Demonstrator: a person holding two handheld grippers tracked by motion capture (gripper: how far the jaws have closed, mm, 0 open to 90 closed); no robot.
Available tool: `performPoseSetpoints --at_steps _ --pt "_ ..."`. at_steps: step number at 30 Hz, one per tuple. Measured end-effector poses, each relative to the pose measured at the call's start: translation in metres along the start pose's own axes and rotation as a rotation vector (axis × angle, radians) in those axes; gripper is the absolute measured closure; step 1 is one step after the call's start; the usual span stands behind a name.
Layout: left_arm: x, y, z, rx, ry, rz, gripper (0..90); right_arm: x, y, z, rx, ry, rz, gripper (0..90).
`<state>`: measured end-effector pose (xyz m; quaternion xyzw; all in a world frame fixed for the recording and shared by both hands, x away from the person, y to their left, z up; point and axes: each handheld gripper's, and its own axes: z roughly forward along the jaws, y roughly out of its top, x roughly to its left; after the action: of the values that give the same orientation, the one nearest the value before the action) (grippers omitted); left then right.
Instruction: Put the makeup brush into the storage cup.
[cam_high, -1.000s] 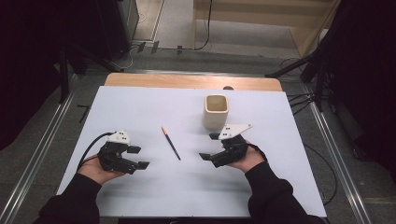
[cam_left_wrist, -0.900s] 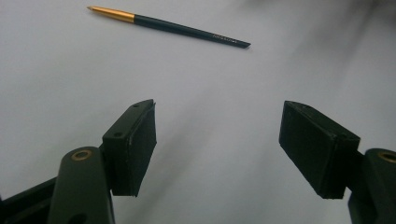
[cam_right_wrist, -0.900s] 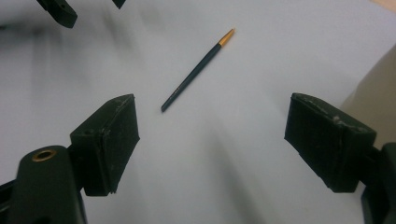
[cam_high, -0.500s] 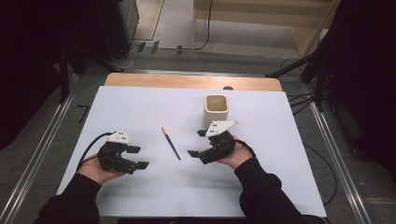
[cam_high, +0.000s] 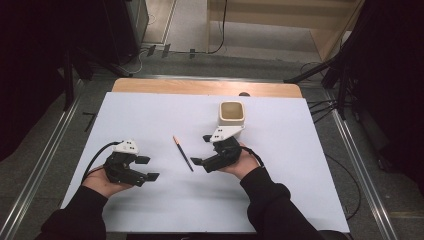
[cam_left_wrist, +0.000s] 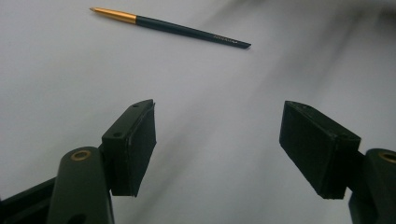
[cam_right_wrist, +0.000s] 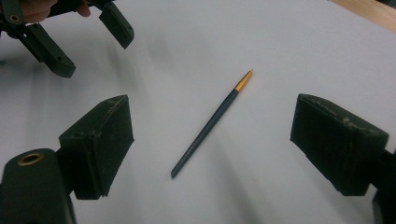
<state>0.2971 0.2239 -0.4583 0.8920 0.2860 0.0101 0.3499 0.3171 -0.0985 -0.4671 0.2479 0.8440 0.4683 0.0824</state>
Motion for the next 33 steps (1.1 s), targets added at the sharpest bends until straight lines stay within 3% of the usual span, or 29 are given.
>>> performPoseSetpoints --at_steps 17,18,25,30,33 --pt "0.001 0.0 0.0 -0.001 0.001 -0.006 27.5 0.005 0.013 0.026 0.024 -0.018 0.042 14.8" --pt "0.001 0.0 0.0 0.0 0.002 -0.006 27.5 0.005 0.018 0.031 0.054 -0.017 0.061 14.9" --pt "0.001 -0.001 0.0 0.0 0.001 -0.006 27.6 0.007 0.033 0.042 0.157 -0.068 0.05 16.4" --pt "0.001 -0.001 0.0 0.001 0.001 -0.007 27.6 0.007 0.039 0.045 0.205 -0.076 0.06 17.8" --pt "0.002 -0.001 0.0 0.003 0.002 -0.007 27.6 0.007 0.044 0.049 0.271 -0.08 0.079 19.2"
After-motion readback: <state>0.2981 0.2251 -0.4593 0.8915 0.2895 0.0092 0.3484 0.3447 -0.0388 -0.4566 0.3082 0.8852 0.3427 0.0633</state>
